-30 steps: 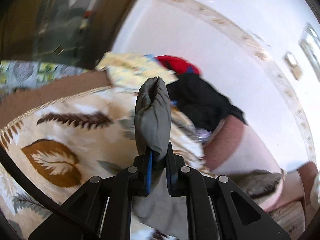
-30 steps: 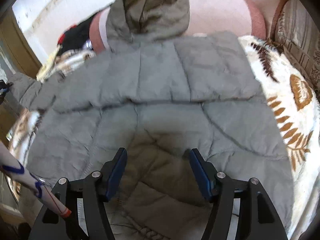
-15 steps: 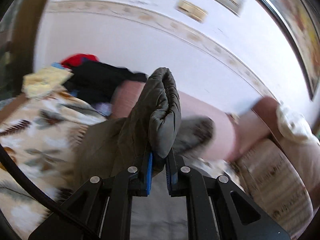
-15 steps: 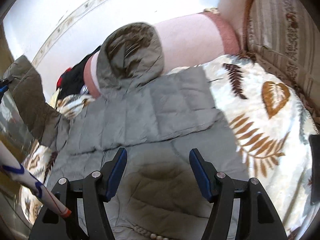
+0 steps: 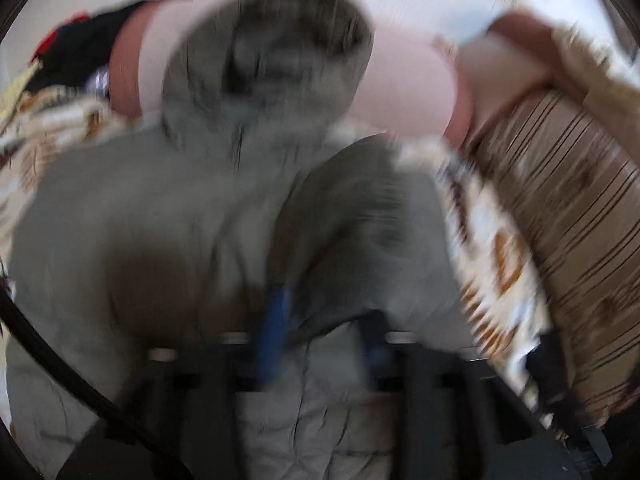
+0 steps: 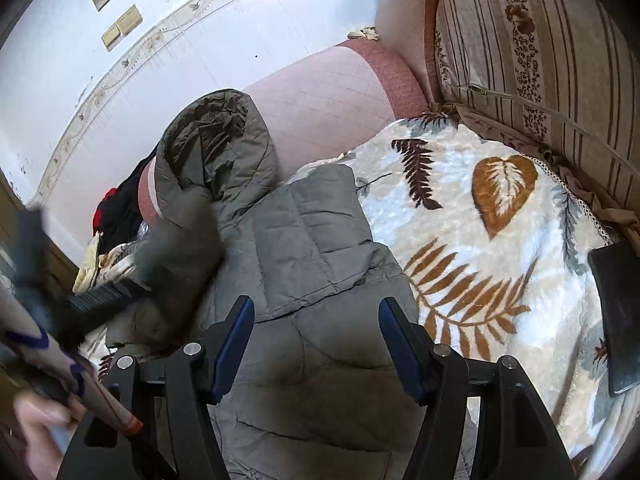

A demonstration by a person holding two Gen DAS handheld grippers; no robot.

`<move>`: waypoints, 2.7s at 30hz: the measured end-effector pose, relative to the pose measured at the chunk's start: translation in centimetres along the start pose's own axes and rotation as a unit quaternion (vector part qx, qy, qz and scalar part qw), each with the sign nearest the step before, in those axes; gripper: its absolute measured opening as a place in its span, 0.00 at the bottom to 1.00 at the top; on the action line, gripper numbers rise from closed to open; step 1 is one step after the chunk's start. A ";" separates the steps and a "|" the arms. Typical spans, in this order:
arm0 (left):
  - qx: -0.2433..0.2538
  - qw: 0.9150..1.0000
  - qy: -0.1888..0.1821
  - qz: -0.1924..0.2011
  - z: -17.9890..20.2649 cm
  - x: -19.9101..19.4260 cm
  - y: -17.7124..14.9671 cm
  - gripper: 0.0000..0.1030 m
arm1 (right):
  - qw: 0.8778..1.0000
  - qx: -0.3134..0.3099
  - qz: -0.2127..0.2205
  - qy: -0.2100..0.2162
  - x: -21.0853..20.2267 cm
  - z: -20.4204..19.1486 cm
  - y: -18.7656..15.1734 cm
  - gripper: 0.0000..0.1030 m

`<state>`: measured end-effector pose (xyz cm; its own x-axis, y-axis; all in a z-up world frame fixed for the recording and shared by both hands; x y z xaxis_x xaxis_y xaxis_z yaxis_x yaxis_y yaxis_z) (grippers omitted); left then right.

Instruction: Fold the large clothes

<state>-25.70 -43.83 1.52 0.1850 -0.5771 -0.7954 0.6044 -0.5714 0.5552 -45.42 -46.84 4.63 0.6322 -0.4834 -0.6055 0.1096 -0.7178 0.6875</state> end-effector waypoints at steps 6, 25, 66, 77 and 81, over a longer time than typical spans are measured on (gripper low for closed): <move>0.026 0.998 -0.026 0.051 -0.7 -4.7 1.3 0.54 | 1.000 0.013 0.006 0.006 -0.2 0.3 0.3 0.67; -0.092 0.980 0.179 0.002 -22.9 -0.7 1.9 0.66 | 1.000 -0.011 -0.025 0.001 2.2 -1.1 -1.4 0.67; -0.107 0.965 0.240 -0.023 -19.0 -12.9 -20.9 0.59 | 0.968 -0.188 -0.165 0.021 2.8 -7.0 -13.2 0.67; 0.001 0.968 0.220 0.120 -7.4 -20.2 -15.8 0.59 | 0.982 -0.157 -0.096 0.032 -3.5 -4.0 -11.6 0.67; 0.037 0.959 0.213 0.186 -2.4 -24.1 -13.8 0.60 | 0.988 -0.133 -0.073 0.022 -5.0 -1.9 -10.3 0.67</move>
<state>-36.59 -20.66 12.43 0.6857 -0.4671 -0.5583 0.3826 -0.4212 0.8223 -48.24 -36.09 1.38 0.6268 -0.3585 -0.6918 0.3959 -0.6182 0.6791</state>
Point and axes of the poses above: each gripper's, at about its wrist camera, not at the fingertips, and x roughly the way its jaws point, z to its right, y to its top, the point moved 8 cm from there along x, roughly the way its jaws point, and after that the axes turned 3 degrees about z, right-handed, at the moved point
